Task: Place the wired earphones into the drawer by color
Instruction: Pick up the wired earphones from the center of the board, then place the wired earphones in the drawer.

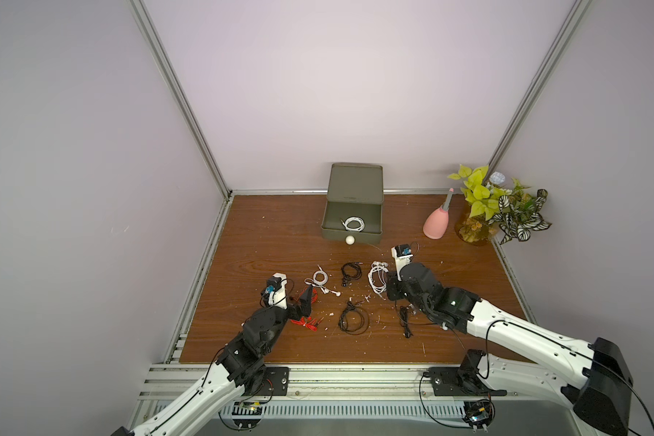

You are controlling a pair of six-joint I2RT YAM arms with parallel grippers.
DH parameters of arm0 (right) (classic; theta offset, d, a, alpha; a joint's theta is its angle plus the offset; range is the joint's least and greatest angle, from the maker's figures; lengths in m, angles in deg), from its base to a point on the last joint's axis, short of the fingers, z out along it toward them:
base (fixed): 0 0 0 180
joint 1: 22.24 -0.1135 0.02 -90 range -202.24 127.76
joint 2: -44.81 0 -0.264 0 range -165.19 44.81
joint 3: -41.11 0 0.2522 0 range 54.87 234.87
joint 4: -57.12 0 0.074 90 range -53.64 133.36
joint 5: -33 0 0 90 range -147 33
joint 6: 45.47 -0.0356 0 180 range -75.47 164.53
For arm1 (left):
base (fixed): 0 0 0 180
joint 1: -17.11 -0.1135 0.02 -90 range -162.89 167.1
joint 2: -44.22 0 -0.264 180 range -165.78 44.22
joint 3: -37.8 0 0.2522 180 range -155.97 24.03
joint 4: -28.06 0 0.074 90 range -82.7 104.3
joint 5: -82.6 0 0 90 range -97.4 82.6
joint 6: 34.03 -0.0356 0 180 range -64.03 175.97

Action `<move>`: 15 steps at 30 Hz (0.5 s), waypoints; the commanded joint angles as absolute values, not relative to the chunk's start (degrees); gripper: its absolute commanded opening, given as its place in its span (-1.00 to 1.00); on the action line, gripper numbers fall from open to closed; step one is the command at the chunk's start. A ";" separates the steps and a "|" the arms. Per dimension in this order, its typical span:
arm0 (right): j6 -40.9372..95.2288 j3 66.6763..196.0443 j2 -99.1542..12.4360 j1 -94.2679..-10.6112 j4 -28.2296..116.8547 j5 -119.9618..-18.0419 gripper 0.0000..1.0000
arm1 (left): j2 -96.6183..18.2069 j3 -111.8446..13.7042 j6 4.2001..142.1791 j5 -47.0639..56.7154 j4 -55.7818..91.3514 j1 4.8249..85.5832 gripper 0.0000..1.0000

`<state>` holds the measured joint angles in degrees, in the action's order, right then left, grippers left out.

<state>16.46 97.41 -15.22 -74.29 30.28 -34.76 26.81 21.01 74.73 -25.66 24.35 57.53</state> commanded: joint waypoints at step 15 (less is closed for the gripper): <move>30.51 112.58 -20.67 -70.05 39.51 -36.45 -1.00 | 26.67 21.82 74.69 -25.87 24.32 57.89 0.99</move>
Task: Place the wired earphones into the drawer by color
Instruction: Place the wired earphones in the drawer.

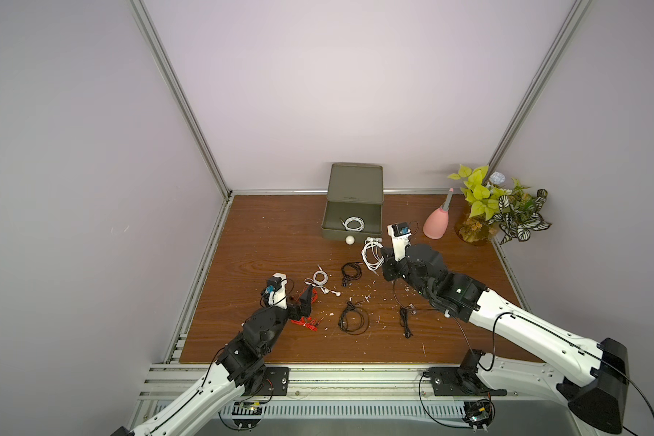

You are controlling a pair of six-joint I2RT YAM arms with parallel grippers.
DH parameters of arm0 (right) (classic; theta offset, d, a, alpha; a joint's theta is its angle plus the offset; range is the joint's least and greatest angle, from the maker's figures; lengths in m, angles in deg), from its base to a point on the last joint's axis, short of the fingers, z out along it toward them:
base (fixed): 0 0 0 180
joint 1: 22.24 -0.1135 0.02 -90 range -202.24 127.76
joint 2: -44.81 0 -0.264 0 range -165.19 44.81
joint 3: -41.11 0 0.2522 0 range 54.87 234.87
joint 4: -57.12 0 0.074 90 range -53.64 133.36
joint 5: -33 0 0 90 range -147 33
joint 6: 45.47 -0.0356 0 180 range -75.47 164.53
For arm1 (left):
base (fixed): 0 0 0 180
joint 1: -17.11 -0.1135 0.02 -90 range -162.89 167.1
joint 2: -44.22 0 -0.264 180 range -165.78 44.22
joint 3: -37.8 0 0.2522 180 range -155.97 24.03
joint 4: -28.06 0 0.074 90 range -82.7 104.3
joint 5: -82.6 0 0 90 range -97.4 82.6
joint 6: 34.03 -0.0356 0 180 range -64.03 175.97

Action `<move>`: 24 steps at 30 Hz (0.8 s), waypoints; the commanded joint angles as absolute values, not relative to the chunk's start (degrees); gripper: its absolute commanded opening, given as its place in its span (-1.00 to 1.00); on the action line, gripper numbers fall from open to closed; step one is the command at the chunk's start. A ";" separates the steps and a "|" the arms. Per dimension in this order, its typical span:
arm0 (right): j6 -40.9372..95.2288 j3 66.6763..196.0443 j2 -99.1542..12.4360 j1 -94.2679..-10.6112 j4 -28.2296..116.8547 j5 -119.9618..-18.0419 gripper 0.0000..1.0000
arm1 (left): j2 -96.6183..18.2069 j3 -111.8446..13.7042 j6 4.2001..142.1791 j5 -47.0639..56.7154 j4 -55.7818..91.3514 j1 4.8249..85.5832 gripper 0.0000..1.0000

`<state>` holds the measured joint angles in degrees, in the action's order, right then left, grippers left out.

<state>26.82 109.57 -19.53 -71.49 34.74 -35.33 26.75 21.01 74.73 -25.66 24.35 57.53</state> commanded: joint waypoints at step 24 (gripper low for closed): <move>33.66 127.67 -44.26 -58.19 53.94 -48.10 -1.00 | 25.59 21.73 74.59 -25.95 24.76 57.89 0.99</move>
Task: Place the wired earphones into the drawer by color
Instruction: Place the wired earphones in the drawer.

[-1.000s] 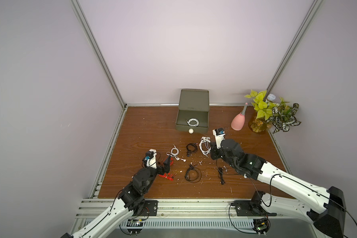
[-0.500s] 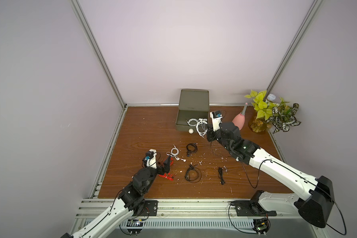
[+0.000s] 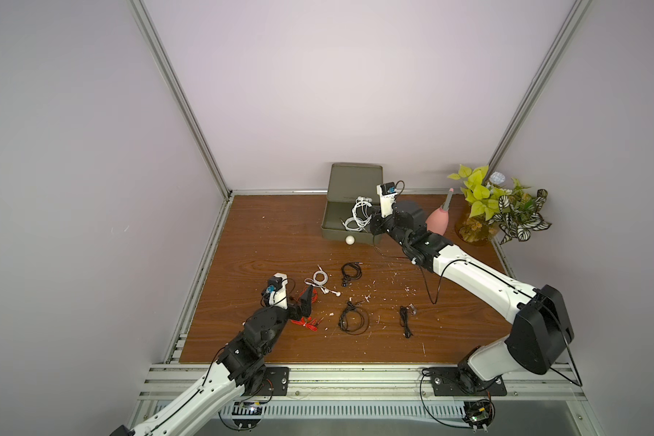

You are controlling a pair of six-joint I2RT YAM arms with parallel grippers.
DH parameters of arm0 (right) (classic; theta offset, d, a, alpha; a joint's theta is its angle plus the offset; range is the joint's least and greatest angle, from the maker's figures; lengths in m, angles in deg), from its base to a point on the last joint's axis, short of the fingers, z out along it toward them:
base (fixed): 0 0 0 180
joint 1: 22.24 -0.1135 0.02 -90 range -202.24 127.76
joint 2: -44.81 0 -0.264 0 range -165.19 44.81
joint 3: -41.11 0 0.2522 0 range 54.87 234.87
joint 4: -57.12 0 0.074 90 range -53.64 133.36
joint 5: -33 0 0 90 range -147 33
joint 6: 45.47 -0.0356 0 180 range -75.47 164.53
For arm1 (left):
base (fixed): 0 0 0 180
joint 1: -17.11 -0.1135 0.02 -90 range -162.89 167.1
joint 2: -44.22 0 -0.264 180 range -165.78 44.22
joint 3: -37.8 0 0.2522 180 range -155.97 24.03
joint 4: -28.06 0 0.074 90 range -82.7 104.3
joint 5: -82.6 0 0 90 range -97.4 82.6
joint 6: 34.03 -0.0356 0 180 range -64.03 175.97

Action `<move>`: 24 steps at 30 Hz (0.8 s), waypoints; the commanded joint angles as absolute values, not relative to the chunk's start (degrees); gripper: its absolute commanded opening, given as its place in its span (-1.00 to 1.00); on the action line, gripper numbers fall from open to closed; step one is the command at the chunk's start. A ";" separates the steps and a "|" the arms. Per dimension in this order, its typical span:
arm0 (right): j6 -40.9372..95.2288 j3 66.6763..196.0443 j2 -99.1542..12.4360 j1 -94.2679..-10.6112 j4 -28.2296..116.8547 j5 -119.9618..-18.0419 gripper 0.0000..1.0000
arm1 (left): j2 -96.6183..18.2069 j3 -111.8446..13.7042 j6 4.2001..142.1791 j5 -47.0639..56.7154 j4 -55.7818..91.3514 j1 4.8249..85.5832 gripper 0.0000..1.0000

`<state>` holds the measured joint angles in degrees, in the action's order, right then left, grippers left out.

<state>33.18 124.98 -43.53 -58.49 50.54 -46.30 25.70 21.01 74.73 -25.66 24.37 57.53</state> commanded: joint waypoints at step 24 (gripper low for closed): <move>32.40 129.50 -45.33 -58.00 51.09 -49.20 -0.21 | 24.40 21.33 74.61 -25.57 25.37 57.89 0.99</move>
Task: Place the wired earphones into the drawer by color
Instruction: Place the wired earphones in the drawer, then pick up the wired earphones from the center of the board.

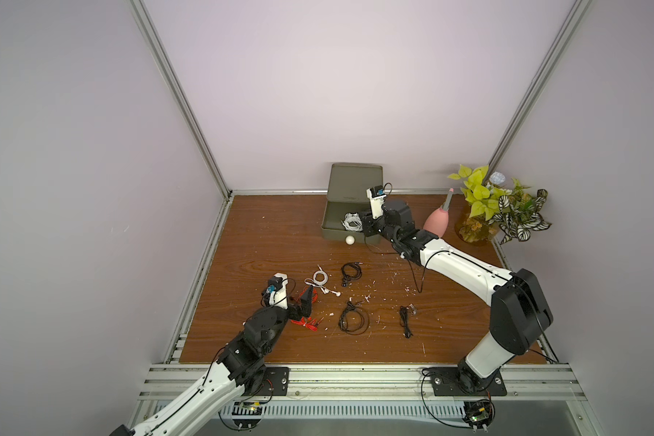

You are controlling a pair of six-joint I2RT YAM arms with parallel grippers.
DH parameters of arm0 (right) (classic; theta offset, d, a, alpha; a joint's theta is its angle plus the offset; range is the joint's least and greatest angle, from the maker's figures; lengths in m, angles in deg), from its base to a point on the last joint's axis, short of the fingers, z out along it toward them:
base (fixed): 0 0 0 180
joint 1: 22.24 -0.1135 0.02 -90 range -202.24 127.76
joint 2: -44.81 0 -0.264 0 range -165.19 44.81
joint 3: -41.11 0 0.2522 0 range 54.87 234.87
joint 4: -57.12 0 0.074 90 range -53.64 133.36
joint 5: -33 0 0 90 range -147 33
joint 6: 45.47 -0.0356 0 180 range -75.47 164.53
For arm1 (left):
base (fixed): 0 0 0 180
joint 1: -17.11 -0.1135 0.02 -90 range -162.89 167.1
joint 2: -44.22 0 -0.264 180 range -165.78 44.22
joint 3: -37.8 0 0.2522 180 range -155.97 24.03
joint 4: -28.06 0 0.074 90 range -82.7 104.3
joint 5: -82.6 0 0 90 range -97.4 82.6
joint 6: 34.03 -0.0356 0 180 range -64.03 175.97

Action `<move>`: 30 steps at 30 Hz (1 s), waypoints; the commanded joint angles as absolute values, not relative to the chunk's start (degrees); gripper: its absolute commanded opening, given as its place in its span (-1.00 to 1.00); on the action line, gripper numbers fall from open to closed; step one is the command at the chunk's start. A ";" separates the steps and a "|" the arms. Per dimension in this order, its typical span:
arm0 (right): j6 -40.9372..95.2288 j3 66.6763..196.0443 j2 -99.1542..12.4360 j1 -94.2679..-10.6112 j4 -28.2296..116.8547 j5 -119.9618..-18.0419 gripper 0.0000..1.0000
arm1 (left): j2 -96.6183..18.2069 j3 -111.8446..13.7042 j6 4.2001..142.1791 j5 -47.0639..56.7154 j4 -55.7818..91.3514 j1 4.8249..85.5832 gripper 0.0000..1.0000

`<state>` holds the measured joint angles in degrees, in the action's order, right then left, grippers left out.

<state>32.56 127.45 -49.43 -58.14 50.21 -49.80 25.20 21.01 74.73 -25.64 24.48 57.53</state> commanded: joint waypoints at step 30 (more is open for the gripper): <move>35.40 72.01 -0.44 -57.52 74.74 -43.40 0.98 | -14.54 -4.32 87.66 -13.92 15.03 50.71 1.00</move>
